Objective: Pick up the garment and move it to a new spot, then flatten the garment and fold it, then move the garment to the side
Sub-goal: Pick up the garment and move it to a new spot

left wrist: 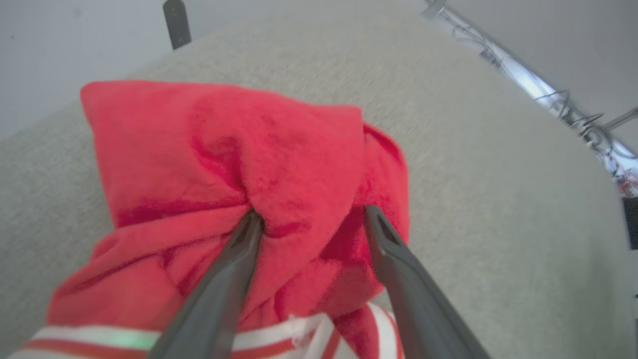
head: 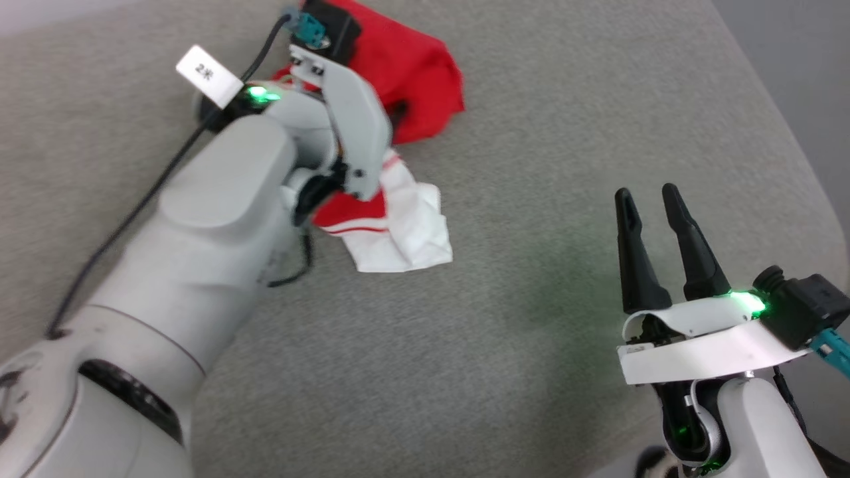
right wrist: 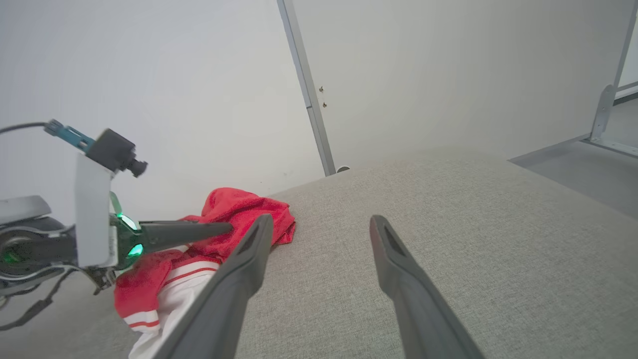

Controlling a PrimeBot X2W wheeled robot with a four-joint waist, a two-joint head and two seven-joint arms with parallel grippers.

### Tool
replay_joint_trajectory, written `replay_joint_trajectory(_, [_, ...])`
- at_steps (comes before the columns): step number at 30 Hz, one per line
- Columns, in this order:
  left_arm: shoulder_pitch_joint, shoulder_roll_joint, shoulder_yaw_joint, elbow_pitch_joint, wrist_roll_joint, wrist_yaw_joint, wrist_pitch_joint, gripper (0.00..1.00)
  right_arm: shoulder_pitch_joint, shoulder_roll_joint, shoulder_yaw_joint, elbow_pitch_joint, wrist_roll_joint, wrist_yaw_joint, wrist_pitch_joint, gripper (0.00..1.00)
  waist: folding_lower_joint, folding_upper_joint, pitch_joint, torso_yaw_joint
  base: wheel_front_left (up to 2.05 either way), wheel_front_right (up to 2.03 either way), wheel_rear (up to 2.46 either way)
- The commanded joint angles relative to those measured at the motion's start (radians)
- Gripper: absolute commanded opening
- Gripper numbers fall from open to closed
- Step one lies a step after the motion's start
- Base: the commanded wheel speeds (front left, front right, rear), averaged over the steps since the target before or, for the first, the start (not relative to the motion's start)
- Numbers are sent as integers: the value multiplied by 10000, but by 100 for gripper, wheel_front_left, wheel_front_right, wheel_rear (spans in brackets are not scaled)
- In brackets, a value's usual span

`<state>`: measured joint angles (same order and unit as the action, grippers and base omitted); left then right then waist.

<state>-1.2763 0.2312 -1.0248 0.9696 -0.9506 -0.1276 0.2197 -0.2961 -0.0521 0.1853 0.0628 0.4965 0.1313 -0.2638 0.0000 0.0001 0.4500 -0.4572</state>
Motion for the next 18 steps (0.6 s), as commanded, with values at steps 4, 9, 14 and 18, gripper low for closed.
replay_joint_trajectory(4, [290,110,84,-794,-735,-31,-868,100,144,-9,89,181,-678,-10,-2,100,0,-1,-1062,1452,0,0,0])
replay_joint_trajectory(9, [1083,425,215,-1736,-1694,-33,-2036,100,246,-578,194,466,-1098,-10,-2,100,0,-1,-1686,2662,0,0,0])
replay_joint_trajectory(14, [2339,1045,98,-2274,-2314,-32,-3114,100,359,-1160,269,720,-1215,-10,-2,100,0,-1,-2232,3650,0,0,0])
replay_joint_trajectory(18, [3647,1297,20,-2278,-2606,-33,-4168,100,691,-1560,6,876,-1183,-12,-3,100,0,-1,-2730,4336,0,0,0])
